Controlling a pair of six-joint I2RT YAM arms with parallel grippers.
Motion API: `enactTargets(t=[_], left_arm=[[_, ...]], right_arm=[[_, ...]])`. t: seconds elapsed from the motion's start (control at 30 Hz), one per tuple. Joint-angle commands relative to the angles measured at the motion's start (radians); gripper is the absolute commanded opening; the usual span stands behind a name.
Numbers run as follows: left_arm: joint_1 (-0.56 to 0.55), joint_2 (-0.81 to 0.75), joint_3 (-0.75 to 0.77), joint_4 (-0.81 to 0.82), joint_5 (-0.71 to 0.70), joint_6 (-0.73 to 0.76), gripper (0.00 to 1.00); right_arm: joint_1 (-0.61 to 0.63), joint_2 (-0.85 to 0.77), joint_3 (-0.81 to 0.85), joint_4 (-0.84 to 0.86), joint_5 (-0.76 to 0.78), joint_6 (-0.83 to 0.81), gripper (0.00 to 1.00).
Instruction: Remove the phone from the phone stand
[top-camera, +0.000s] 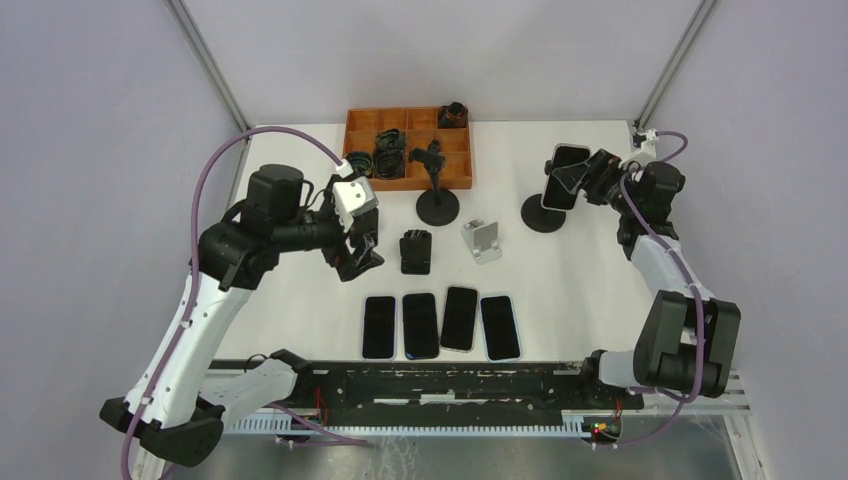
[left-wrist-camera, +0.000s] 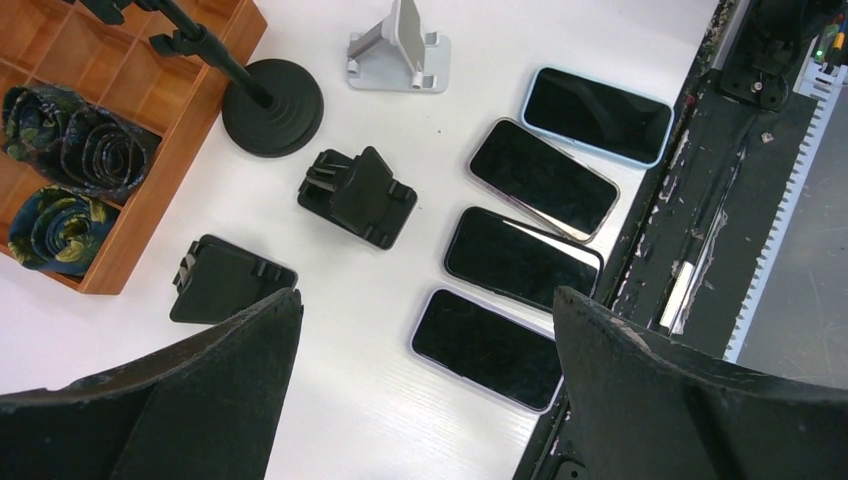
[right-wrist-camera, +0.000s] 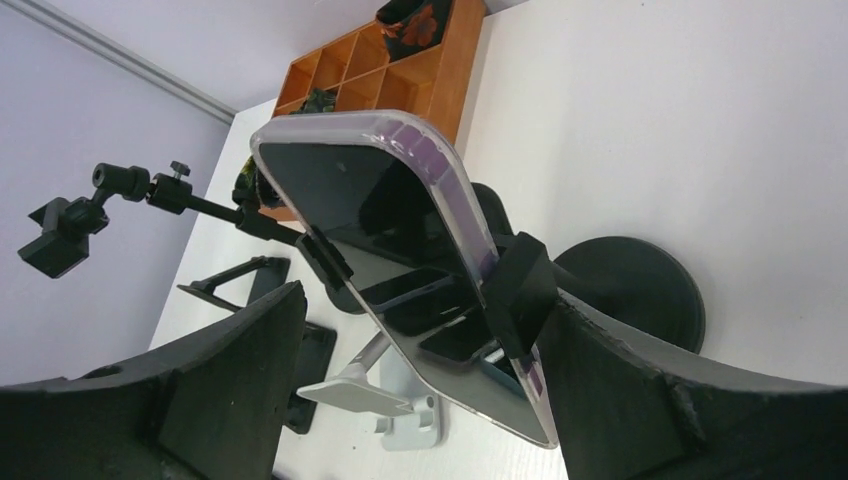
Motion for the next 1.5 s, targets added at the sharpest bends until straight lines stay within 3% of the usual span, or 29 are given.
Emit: enactTargets(t=[0.0, 0.1, 0.27, 0.47, 0.6, 0.8, 1.0, 1.13, 1.47], left_arm=[[-0.002, 0.007, 0.042, 0.003, 0.019, 0.036, 1.00], [-0.002, 0.010, 0.047, 0.003, 0.024, 0.032, 1.00], [-0.002, 0.009, 0.047, 0.003, 0.024, 0.031, 1.00], [-0.002, 0.003, 0.049, 0.000, 0.021, 0.035, 1.00], [-0.002, 0.003, 0.045, -0.002, 0.018, 0.039, 1.00], [-0.002, 0.009, 0.048, -0.004, 0.018, 0.042, 1.00], [-0.002, 0.019, 0.050, -0.005, 0.021, 0.039, 1.00], [-0.002, 0.019, 0.050, -0.006, 0.025, 0.038, 1.00], [-0.003, 0.021, 0.052, -0.008, 0.033, 0.032, 1.00]], right_arm=[[0.027, -0.086, -0.020, 0.083, 0.033, 0.054, 0.87], [0.038, -0.110, -0.025, 0.051, 0.076, 0.074, 0.86], [0.046, -0.163, -0.024, -0.031, 0.189, 0.003, 0.96], [0.028, -0.092, 0.065, -0.072, 0.143, -0.087, 0.95], [0.025, -0.025, 0.090, -0.013, 0.030, -0.078, 0.89], [0.026, -0.040, 0.078, 0.045, -0.005, -0.085, 0.76], [0.026, -0.056, 0.075, 0.018, 0.015, -0.089, 0.46], [0.028, -0.068, 0.074, 0.003, 0.030, -0.087, 0.44], [0.085, -0.068, 0.061, -0.012, 0.088, -0.127, 0.49]])
